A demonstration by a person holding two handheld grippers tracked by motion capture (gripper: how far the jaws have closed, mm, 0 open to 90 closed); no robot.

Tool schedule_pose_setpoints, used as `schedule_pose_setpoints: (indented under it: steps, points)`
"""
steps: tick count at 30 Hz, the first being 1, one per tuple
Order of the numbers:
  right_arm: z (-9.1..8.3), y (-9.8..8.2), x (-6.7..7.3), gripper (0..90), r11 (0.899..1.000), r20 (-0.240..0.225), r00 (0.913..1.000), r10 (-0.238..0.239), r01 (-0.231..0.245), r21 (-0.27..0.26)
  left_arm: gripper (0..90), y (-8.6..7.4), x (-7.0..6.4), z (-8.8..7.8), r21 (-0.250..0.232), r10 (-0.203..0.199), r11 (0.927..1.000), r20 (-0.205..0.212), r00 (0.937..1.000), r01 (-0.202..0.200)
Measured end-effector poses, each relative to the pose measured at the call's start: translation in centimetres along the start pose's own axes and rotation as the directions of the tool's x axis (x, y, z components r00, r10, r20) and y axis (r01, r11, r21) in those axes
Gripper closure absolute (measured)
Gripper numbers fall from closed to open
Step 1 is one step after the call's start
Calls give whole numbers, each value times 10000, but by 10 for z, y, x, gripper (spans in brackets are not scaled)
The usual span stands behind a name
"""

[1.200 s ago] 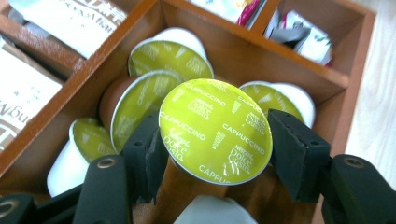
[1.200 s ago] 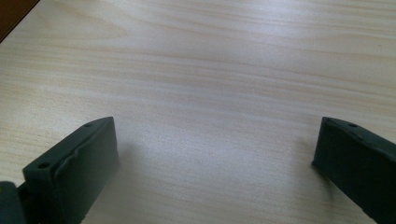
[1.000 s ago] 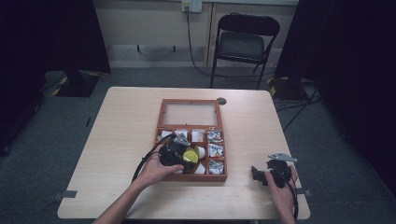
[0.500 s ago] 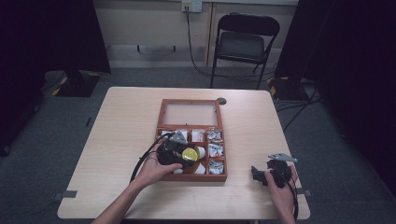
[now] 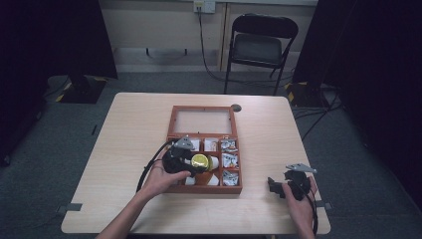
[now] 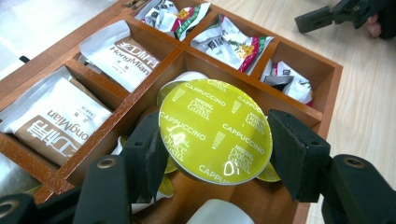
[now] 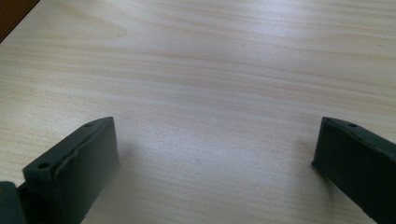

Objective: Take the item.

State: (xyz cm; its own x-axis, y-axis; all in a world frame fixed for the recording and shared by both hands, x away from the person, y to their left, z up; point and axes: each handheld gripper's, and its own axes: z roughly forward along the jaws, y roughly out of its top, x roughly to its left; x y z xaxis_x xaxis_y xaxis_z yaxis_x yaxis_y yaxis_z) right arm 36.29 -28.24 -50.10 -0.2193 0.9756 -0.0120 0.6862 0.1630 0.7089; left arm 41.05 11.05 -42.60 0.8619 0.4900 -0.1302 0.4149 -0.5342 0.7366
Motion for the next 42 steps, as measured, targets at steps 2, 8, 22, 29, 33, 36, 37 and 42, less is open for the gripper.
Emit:
schedule_pose_setpoints:
  steps: [2,8,22,29,33,36,37,42]
  points:
    - [0,0,0,0,10000,-1,10000,0,0,-2,403,0,-1,-1,-14,-13,10000,-36,10000,13]
    - [0,0,0,0,10000,-4,10000,-2,2,1,404,1,0,-4,-181,104,9998,1,9999,-104]
    - [0,0,0,0,10000,0,10000,-1,1,0,404,5,-2,-17,-564,295,9980,-14,9996,-295]
    - [0,0,0,0,10000,-3,10000,-1,1,2,403,7,0,-26,-751,294,9967,-114,9995,-302]
    - [0,0,0,0,10000,-3,10000,-2,2,1,404,6,1,-28,-790,303,9964,-125,9995,-311]
    - [0,0,0,0,10000,-5,10000,0,0,4,404,6,3,-32,-953,235,9951,-239,9994,-257]
    - [0,0,0,0,10000,-5,10000,-1,1,2,404,6,3,-33,-921,199,9955,-285,9994,-224]
    - [0,0,0,0,10000,-4,10000,-4,4,1,404,5,7,-38,-1017,152,9946,-339,9993,-185]
